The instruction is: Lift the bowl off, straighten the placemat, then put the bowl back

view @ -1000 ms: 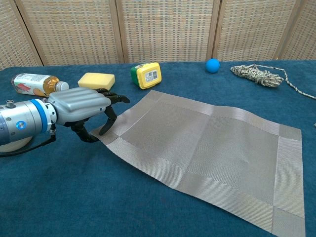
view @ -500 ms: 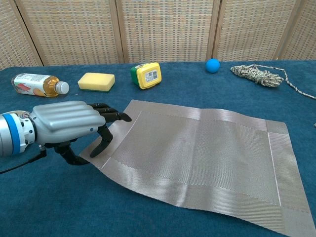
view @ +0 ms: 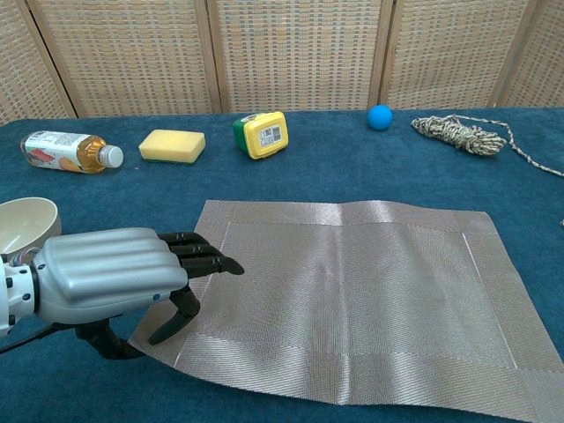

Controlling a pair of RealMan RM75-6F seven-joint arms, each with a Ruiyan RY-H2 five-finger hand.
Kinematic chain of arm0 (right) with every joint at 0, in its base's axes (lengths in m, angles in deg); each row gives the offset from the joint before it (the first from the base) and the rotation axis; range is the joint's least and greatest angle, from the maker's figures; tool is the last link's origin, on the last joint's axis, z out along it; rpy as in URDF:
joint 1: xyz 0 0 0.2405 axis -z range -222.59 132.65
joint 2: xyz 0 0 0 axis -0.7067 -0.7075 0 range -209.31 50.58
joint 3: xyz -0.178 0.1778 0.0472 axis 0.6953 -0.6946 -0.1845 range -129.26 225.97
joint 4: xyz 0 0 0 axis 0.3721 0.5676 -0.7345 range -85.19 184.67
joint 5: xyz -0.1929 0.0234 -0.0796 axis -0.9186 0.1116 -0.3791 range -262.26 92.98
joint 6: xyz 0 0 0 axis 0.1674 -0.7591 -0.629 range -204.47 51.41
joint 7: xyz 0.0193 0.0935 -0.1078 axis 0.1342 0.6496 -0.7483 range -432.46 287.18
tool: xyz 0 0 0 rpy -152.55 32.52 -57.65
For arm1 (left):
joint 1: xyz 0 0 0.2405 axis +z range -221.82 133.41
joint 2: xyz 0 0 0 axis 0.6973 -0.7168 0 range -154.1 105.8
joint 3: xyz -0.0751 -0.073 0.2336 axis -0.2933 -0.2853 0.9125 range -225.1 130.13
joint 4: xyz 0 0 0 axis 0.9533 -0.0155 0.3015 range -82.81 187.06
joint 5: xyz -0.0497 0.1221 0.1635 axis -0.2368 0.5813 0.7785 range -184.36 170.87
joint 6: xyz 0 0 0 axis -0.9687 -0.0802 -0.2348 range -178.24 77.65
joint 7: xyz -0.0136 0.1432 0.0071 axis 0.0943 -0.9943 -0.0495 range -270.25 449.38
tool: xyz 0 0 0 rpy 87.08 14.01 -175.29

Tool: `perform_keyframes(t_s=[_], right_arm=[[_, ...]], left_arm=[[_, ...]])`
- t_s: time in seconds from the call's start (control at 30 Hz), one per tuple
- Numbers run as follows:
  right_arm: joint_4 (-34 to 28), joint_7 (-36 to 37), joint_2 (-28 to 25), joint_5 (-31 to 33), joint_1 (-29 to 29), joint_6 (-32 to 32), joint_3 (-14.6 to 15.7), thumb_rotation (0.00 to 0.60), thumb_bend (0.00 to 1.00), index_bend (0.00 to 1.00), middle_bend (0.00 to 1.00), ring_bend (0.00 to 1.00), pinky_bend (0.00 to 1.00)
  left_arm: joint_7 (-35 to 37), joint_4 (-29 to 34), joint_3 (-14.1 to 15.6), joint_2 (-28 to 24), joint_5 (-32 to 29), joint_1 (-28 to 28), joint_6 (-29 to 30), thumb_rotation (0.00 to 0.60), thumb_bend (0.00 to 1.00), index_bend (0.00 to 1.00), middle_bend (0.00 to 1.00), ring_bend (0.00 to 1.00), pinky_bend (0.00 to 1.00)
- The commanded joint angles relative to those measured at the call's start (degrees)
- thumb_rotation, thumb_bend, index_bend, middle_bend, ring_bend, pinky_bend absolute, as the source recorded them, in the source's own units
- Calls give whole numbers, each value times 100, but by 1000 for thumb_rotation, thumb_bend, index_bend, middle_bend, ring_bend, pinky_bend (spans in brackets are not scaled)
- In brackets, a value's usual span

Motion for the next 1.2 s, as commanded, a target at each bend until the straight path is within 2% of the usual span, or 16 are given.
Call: perform_keyframes(t_s=[0.03, 1.03, 1.13, 1.2], right_arm=[[-4, 4, -2, 0, 0, -4, 1, 600, 263, 69, 0, 0, 0], [-69, -4, -24, -60, 11, 14, 42, 600, 262, 72, 0, 0, 0], [-77, -10, -28, -62, 12, 11, 45, 600, 262, 72, 0, 0, 0], [-87, -18, -30, -69, 13, 16, 49, 600, 262, 72, 0, 0, 0]], left_arm=[[-20, 47, 30, 9, 36, 24, 3, 600, 476, 645, 0, 0, 0], [-204, 541, 146, 157, 254, 113, -80, 600, 474, 635, 0, 0, 0], [-208, 543, 147, 112, 267, 129, -51, 600, 450, 566, 0, 0, 0], [-195, 548, 153, 53, 274, 145, -25, 600, 371, 439, 0, 0, 0]])
